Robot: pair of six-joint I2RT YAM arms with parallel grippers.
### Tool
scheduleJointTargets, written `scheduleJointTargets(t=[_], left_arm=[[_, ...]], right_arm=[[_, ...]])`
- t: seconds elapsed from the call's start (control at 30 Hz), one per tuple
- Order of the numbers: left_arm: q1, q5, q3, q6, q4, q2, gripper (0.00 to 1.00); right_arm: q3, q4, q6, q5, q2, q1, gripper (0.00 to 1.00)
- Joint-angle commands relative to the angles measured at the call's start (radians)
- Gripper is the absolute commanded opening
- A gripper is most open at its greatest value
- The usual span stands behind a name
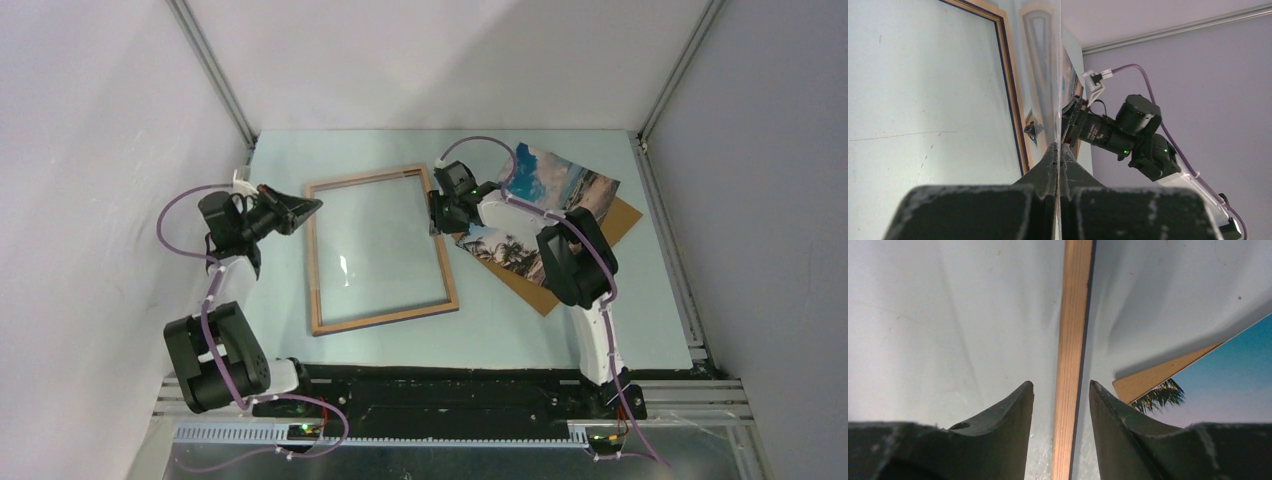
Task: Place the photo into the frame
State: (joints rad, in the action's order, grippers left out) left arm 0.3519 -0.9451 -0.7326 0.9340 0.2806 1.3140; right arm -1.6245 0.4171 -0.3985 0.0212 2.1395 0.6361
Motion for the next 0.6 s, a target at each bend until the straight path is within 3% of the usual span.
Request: scheduleJointTargets(t=[0.0, 0.17, 0.33, 0.57], left_arm=[[-0.022, -0.038, -0.011, -0.006, 0.074, 0.016, 0.0], [-0.051, -0.043, -0.015, 0.003, 0.098, 0.049, 0.0], [-0.064, -0.039, -0.03, -0.017, 0.1, 0.085, 0.0], [-0.086, -0.037, -0.036, -0.025, 0.107, 0.122, 0.0]], right_arm=[[0.018, -0.045, 0.009, 0.026, -0.12, -0.018, 0.55], [0.037, -0.055, 0.026, 0.041, -0.171, -0.046, 0.62], [0.099, -0.093, 0.064, 0.063, -0.219, -0.092, 0.77], [0.24, -0.203, 0.09, 0.147, -0.287, -0.149, 0.8]])
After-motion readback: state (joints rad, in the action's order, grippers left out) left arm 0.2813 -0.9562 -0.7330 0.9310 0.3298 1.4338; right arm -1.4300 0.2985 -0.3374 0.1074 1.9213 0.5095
